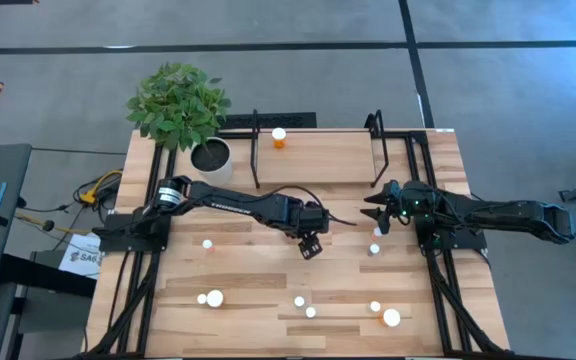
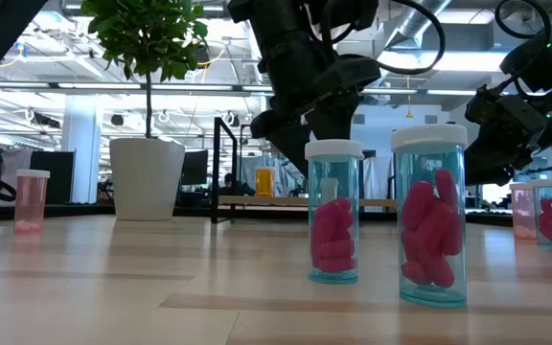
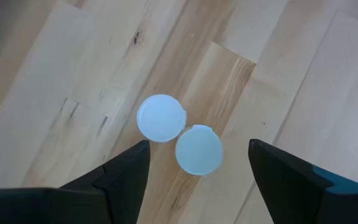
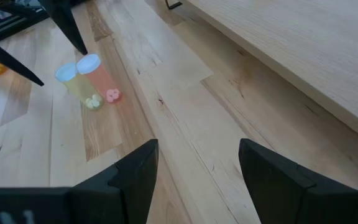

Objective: Pick and place medicine bottles onto shelf by color
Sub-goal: Put the top yellow pill bottle on the shelf

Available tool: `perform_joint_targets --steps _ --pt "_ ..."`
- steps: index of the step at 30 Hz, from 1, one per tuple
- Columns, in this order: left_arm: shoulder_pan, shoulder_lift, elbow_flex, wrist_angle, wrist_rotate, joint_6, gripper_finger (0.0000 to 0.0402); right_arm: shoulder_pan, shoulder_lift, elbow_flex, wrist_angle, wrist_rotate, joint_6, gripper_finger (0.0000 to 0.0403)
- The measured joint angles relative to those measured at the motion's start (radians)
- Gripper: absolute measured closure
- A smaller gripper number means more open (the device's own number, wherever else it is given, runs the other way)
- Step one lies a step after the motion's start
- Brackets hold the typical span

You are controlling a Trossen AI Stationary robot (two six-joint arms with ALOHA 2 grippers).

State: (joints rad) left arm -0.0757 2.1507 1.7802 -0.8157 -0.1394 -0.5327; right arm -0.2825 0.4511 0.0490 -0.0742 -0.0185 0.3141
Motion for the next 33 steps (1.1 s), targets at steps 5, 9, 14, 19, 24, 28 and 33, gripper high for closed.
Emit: perform_joint_targets --steps 5,9,14,19,24,28,33 --pt "0.000 0.024 0.001 0.006 0.042 0.008 0.0158 0.000 0.000 0.000 0.000 0.000 0.000 0.0154" --pt "0.000 0.042 -0.002 -0.001 0.070 0.021 0.0166 0.000 0.000 0.000 0.000 0.000 0.000 0.0154" --pt "0.000 0.047 0.000 0.012 0.072 0.023 0.0168 0.000 0.000 0.000 0.002 0.000 0.000 0.0154" --pt "0.000 0.047 0.000 0.014 0.065 0.028 0.0168 0.000 0.000 0.000 0.002 0.000 0.000 0.0154" --pt "0.000 0.047 0.000 0.014 0.064 0.035 0.0168 0.000 0.000 0.000 0.002 0.000 0.000 0.0154" --pt "0.000 0.047 0.000 0.014 0.064 0.035 0.0168 0.000 0.000 0.000 0.002 0.000 0.000 0.0154" --pt "0.000 0.047 0.000 0.014 0.063 0.035 0.0168 0.000 0.000 0.000 0.003 0.000 0.000 0.0154"
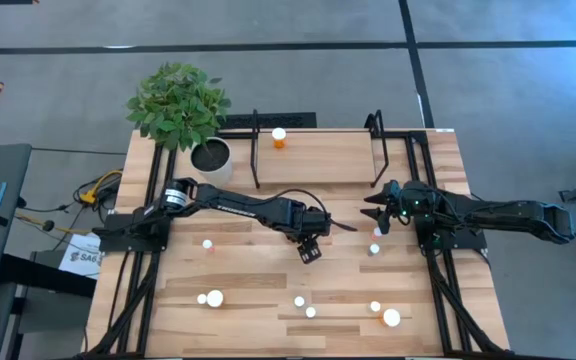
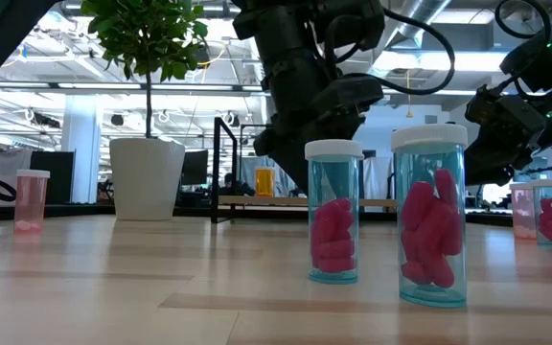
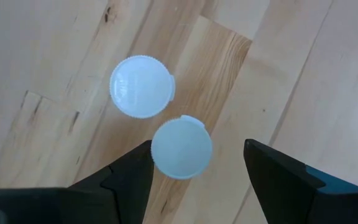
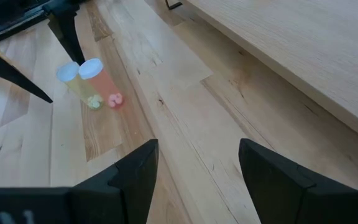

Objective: Pick and place medicine bottles onto shelf by color
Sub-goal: Put the top yellow pill bottle on the shelf

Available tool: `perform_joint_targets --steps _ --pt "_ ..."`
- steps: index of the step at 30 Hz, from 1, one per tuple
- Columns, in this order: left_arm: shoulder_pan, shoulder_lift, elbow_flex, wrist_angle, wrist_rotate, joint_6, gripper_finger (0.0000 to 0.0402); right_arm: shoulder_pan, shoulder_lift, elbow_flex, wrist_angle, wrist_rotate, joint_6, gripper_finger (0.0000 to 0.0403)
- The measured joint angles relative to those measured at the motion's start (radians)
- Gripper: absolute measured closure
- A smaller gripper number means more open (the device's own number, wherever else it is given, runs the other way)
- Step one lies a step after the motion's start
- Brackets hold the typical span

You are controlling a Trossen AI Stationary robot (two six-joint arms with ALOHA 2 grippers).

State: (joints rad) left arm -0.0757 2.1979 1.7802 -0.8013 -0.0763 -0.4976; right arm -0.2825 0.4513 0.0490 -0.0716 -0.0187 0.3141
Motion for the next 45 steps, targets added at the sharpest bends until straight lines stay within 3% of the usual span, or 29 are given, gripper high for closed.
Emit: perform_joint_targets --steps 6,16,31,45 --pt "0.000 0.000 0.000 0.000 -0.003 0.001 0.0173 0.000 0.000 0.000 0.000 0.000 0.000 0.0154" --pt "0.000 0.000 0.000 0.000 -0.008 0.008 0.0235 0.000 0.000 0.000 0.000 0.000 0.000 0.0154" --pt "0.008 0.000 0.000 0.000 -0.007 0.023 0.0286 0.000 0.000 0.000 0.000 0.000 0.000 0.0154" --pt "0.008 -0.003 0.023 -0.039 0.064 0.060 0.0303 0.000 0.000 0.000 0.000 0.000 0.000 0.0154"
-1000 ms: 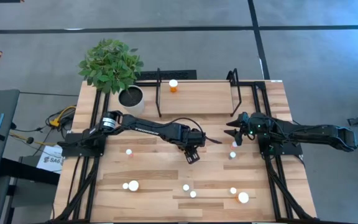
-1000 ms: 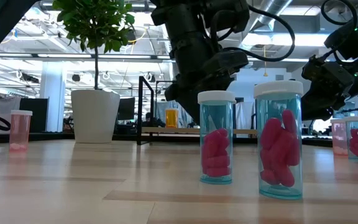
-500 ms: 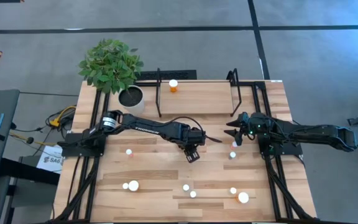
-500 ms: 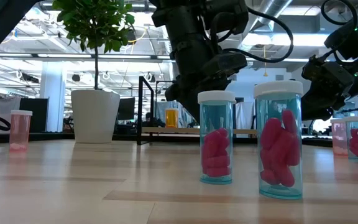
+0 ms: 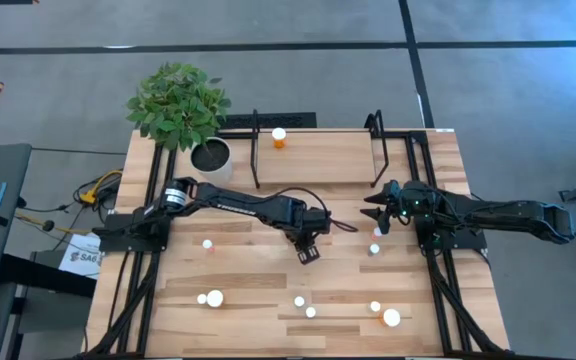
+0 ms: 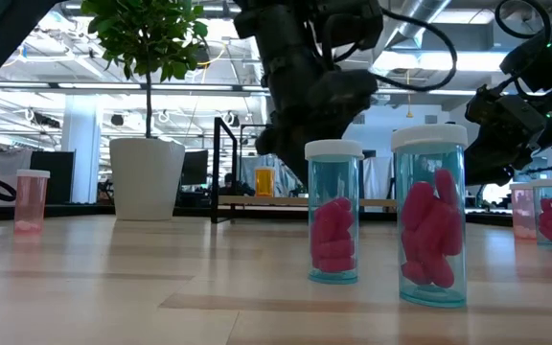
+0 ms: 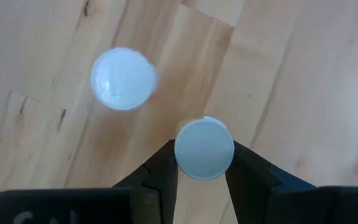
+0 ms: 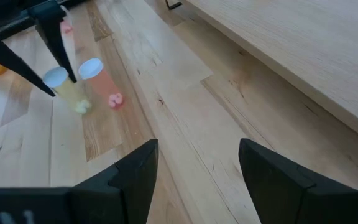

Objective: Pick and place medicine bottles onto shelf by color
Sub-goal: Put the top yellow pill bottle on the shelf

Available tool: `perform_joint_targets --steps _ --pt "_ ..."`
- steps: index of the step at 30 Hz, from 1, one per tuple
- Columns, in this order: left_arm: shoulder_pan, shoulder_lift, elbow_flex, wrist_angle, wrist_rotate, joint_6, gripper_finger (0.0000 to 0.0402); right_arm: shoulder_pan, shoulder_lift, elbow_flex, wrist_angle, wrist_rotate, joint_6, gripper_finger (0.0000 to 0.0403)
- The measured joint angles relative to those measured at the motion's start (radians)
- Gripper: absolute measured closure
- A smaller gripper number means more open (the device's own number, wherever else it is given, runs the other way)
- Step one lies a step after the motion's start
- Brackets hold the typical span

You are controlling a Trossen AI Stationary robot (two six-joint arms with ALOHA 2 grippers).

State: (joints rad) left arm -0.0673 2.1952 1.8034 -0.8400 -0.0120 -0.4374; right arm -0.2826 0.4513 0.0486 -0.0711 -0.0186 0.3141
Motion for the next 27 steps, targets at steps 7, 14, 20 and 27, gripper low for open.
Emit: perform_joint_targets --steps 7,14,20,27 --pt "-0.006 -0.002 0.104 -0.095 -0.012 0.049 0.0303 0.000 0.000 0.000 0.000 0.000 0.000 0.0154" --pt "-0.013 -0.004 0.240 -0.208 -0.020 0.097 0.0303 0.000 0.000 0.000 -0.001 0.000 0.000 0.0154" --pt "-0.012 -0.006 0.343 -0.273 -0.048 0.143 0.0303 0.000 0.000 0.000 -0.001 0.000 0.000 0.0154" --pt "-0.002 -0.007 0.398 -0.308 -0.107 0.181 0.0303 0.000 0.000 0.000 -0.001 0.000 0.000 0.0154"
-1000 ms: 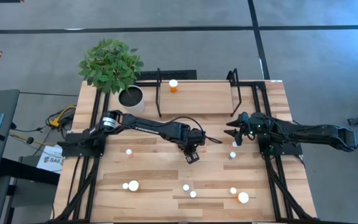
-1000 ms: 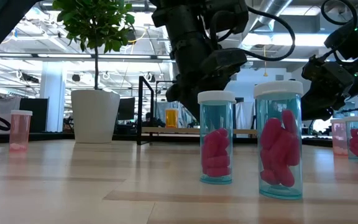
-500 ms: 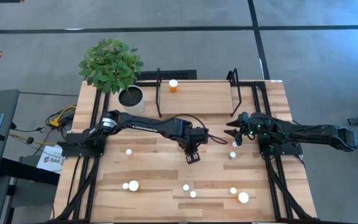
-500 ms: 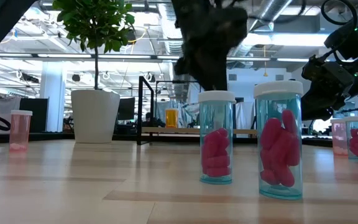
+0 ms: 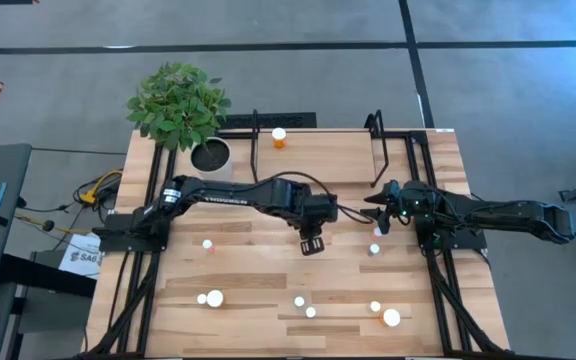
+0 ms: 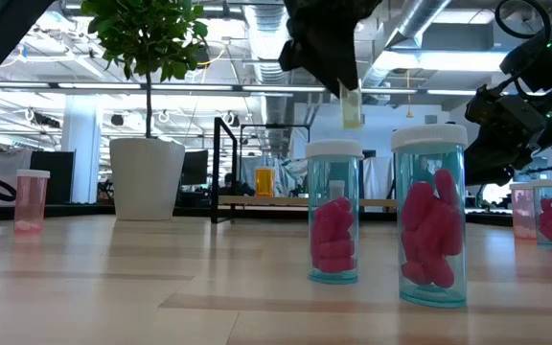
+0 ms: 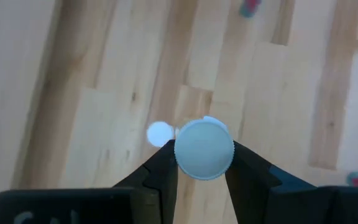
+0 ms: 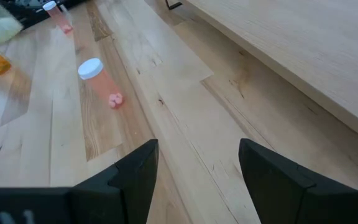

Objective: Pick and place medicine bottles onto shelf by color
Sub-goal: Put the top yellow pill bottle on the shelf

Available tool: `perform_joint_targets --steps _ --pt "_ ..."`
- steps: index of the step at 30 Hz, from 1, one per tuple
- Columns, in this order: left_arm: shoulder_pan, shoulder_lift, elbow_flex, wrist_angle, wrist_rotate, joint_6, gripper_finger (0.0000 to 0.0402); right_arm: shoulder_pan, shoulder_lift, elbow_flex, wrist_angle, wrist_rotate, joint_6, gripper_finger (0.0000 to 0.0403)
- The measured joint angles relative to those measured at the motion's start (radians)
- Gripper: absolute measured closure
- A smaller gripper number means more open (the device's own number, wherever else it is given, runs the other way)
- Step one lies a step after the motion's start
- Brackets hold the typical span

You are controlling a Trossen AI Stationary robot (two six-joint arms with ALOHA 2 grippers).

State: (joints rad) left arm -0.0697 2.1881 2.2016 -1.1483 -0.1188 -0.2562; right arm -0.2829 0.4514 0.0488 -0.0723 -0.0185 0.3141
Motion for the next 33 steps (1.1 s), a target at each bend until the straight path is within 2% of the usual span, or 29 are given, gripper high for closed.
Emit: perform_joint_targets --steps 17,33 --pt "0.109 0.003 0.016 -0.031 0.029 0.062 0.0300 0.000 0.000 0.000 0.000 0.000 0.000 0.0154" --pt "0.257 -0.001 0.016 -0.012 0.041 0.142 0.0299 0.000 0.000 0.000 -0.001 0.000 0.000 0.0154"
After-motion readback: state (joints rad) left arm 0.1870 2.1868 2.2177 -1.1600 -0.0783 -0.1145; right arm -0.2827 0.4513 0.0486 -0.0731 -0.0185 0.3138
